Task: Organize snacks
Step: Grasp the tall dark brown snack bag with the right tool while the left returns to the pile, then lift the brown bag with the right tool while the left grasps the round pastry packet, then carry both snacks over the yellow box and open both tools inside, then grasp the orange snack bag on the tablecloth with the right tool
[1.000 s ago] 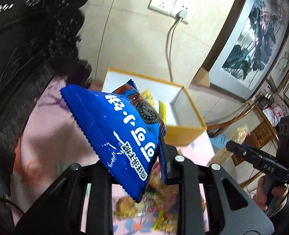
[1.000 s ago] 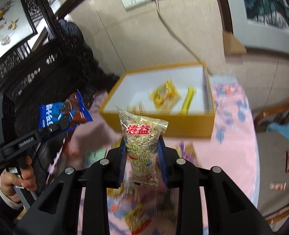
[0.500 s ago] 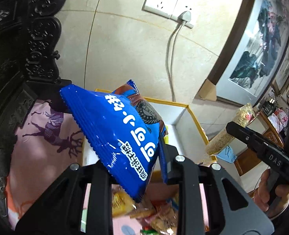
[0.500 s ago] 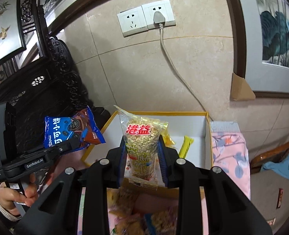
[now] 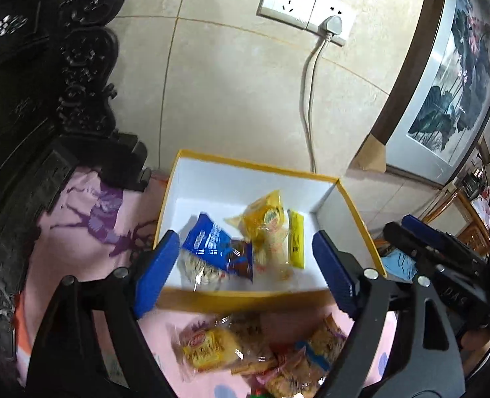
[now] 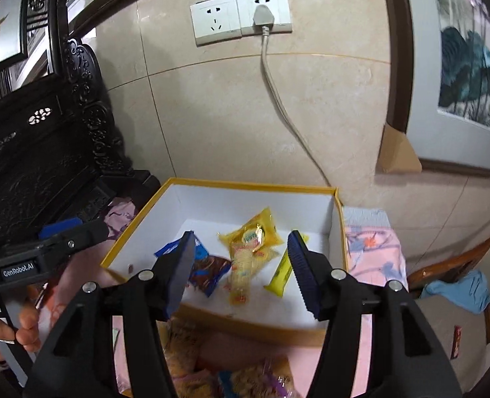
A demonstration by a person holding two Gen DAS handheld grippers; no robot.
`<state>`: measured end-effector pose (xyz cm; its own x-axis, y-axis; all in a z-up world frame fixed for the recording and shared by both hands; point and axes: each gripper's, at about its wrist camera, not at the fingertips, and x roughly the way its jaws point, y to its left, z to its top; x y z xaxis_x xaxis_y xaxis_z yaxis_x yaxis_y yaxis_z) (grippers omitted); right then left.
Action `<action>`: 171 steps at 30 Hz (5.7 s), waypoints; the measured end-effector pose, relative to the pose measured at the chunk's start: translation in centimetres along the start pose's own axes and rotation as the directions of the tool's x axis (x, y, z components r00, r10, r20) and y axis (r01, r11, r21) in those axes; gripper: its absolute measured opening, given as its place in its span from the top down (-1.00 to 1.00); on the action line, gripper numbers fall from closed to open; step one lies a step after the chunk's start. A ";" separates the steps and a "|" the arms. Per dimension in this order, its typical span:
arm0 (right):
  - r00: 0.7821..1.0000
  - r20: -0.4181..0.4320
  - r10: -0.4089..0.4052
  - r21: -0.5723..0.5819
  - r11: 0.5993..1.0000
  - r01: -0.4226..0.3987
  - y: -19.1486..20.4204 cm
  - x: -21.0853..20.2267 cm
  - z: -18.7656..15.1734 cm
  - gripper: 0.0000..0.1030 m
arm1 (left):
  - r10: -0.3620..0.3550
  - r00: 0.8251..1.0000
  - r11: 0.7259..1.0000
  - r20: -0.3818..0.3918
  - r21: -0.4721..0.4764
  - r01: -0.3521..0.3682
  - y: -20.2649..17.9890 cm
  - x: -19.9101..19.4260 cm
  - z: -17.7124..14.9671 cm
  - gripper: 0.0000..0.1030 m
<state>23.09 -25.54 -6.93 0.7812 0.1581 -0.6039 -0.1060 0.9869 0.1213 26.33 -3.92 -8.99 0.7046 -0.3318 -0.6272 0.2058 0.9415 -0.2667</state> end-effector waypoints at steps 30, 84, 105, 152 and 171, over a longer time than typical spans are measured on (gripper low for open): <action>0.869 -0.491 0.066 0.075 0.997 -0.033 1.6 0.5 -19.9 -0.14 | 0.093 0.959 0.992 -0.267 -0.061 -0.113 3.7 -8.6 -15.7 -0.71; 0.884 -0.441 0.157 0.331 0.944 -0.003 -2.9 -5.7 -18.8 0.49 | 0.044 0.871 0.999 -0.490 0.019 -0.041 3.8 1.0 -23.2 -0.25; 0.895 -0.418 0.155 0.326 0.945 -0.011 -2.8 -6.3 -18.1 0.49 | 0.087 0.910 0.996 -0.406 0.069 -0.065 2.3 -1.7 -21.3 -0.17; 0.985 -0.159 0.062 0.107 0.993 -0.046 -2.4 6.2 0.0 0.31 | 0.097 0.991 0.995 -0.097 0.015 -0.096 -0.4 7.4 1.8 -0.60; 0.987 -0.157 0.023 0.128 0.992 -0.002 -1.6 -1.7 -3.2 -0.13 | 0.144 0.987 0.979 -0.076 0.155 -0.131 -4.5 0.1 -1.2 -0.83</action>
<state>19.99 -27.28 -8.62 0.6724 0.1832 -0.7172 -0.0281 0.9745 0.2226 24.69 -8.22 -8.70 0.6729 -0.1964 -0.7131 0.2146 0.9745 -0.0659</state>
